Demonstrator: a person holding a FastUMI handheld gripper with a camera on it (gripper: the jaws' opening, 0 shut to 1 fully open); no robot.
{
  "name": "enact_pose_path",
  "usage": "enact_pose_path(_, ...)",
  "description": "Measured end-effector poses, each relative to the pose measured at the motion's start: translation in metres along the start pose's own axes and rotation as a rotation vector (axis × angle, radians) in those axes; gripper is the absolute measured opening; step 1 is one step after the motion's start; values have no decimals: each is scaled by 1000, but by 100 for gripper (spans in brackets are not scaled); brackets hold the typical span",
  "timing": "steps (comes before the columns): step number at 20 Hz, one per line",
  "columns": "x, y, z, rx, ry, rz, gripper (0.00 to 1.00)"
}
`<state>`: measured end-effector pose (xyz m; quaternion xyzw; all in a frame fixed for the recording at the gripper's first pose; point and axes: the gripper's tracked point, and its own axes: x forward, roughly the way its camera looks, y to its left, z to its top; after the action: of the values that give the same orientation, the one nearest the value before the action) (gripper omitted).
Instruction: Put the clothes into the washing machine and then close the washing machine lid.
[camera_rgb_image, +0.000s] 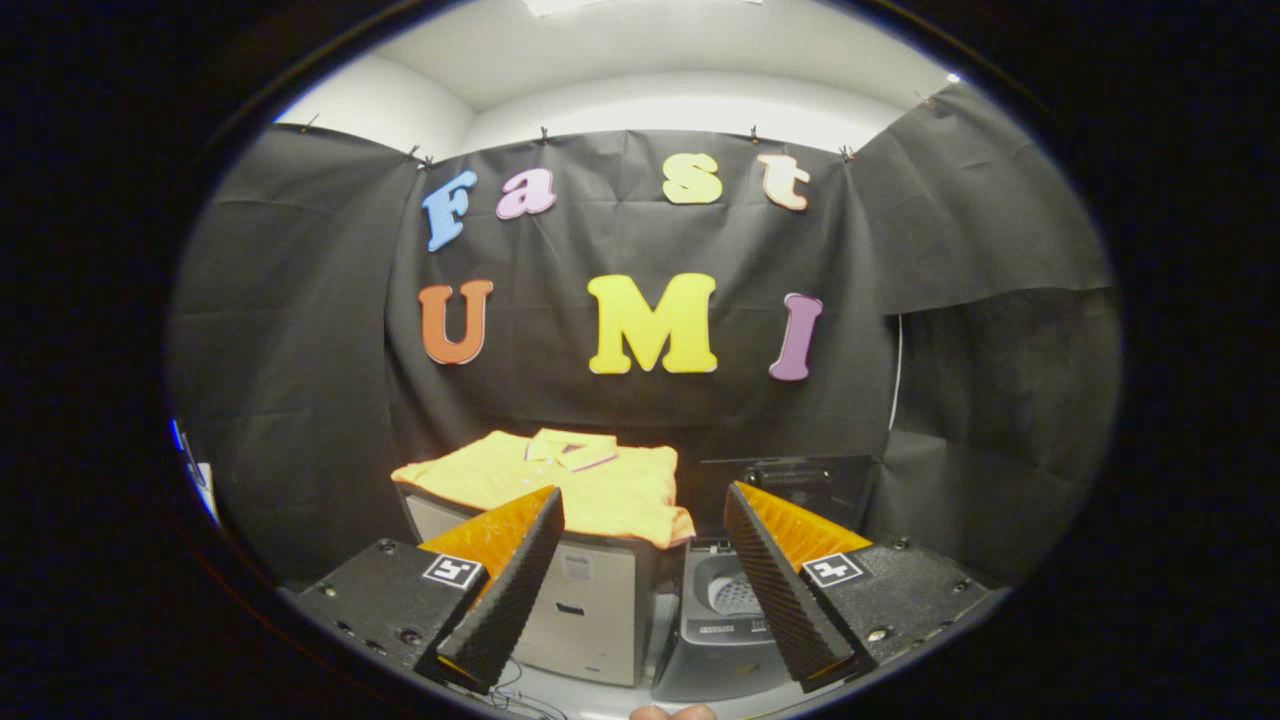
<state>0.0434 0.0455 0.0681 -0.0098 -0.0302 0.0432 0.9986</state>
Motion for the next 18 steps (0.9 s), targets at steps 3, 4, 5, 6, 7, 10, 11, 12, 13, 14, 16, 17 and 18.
enact_pose_path(3,24,20,17,9,-24,1,100)
enact_pose_path(4,32,25,24,10,-32,-5,100)
enact_pose_path(5,40,28,31,13,-41,-13,100)
enact_pose_path(6,50,31,34,15,-42,-22,100)
enact_pose_path(7,60,34,38,18,-38,-21,100)
enact_pose_path(10,92,44,48,21,-27,-1,100)
enact_pose_path(11,105,47,50,22,-19,12,100)
enact_pose_path(12,119,51,51,23,-10,32,100)
enact_pose_path(13,132,56,52,25,3,54,100)
enact_pose_path(14,144,60,49,21,32,80,100)
enact_pose_path(16,169,74,42,20,103,132,100)
enact_pose_path(17,182,82,36,19,147,159,100)
enact_pose_path(18,193,89,30,18,195,180,100)
